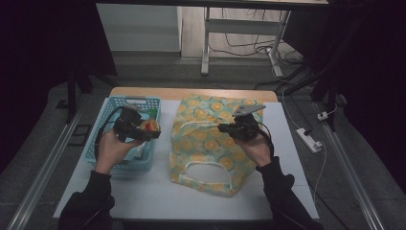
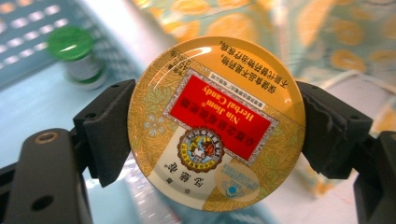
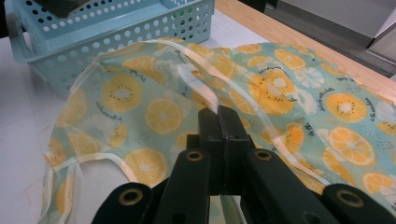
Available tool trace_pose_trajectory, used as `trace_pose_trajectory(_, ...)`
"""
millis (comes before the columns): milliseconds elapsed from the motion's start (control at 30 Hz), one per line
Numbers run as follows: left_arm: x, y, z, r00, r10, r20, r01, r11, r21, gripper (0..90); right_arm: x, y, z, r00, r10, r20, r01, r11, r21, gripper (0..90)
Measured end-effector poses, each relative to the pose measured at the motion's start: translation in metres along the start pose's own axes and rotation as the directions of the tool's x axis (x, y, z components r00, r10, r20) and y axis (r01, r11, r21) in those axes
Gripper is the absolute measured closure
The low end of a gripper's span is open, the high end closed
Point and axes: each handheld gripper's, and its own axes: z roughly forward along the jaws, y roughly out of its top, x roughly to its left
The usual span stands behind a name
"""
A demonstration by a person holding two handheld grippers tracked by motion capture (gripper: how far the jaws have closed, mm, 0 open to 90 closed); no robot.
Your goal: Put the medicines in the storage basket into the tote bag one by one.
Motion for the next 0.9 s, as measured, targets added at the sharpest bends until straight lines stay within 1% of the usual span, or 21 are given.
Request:
trace_pose_trajectory(67,-0.008,0.003,0.002,0.9994,0.023,0.025,-0.023,0.9997,-0.004,20.2,0.000,0.000,0.000,1.0000,0.000,0.000,0.000,1.000,-0.001,90.0)
trace_pose_trajectory(167,-0.020,0.008,0.006,0.9958,0.065,0.064,-0.065,0.9979,-0.003,20.2,0.000,0.000,0.000,1.0000,-0.003,-0.001,0.003,1.000,0.000,90.0)
trace_pose_trajectory(200,-0.023,0.009,0.008,0.9946,0.072,0.075,-0.072,0.9974,-0.003,20.2,0.000,0.000,0.000,1.0000,-0.003,-0.002,0.003,1.000,-0.001,90.0)
trace_pose_trajectory(300,-0.034,0.013,0.015,0.9897,0.110,0.093,-0.111,0.9937,0.015,20.2,0.000,0.000,0.000,1.0000,-0.003,-0.002,0.003,1.000,-0.001,90.0)
trace_pose_trajectory(400,-0.042,0.016,0.022,0.9851,0.133,0.109,-0.136,0.9904,0.023,20.2,0.000,0.000,0.000,1.0000,-0.004,-0.002,0.004,1.000,-0.002,90.0)
trace_pose_trajectory(567,-0.055,0.019,0.033,0.9784,0.161,0.130,-0.166,0.9855,0.033,20.2,0.000,0.000,0.000,1.0000,-0.002,-0.002,0.002,1.000,-0.003,90.0)
trace_pose_trajectory(667,-0.062,0.021,0.038,0.9741,0.181,0.136,-0.187,0.9819,0.032,20.2,0.000,0.000,0.000,1.0000,-0.003,-0.001,0.003,1.000,-0.002,90.0)
trace_pose_trajectory(900,-0.074,0.025,0.052,0.9697,0.197,0.145,-0.203,0.9789,0.027,20.2,0.002,0.000,0.000,1.0000,-0.006,-0.003,0.006,1.000,0.000,90.0)
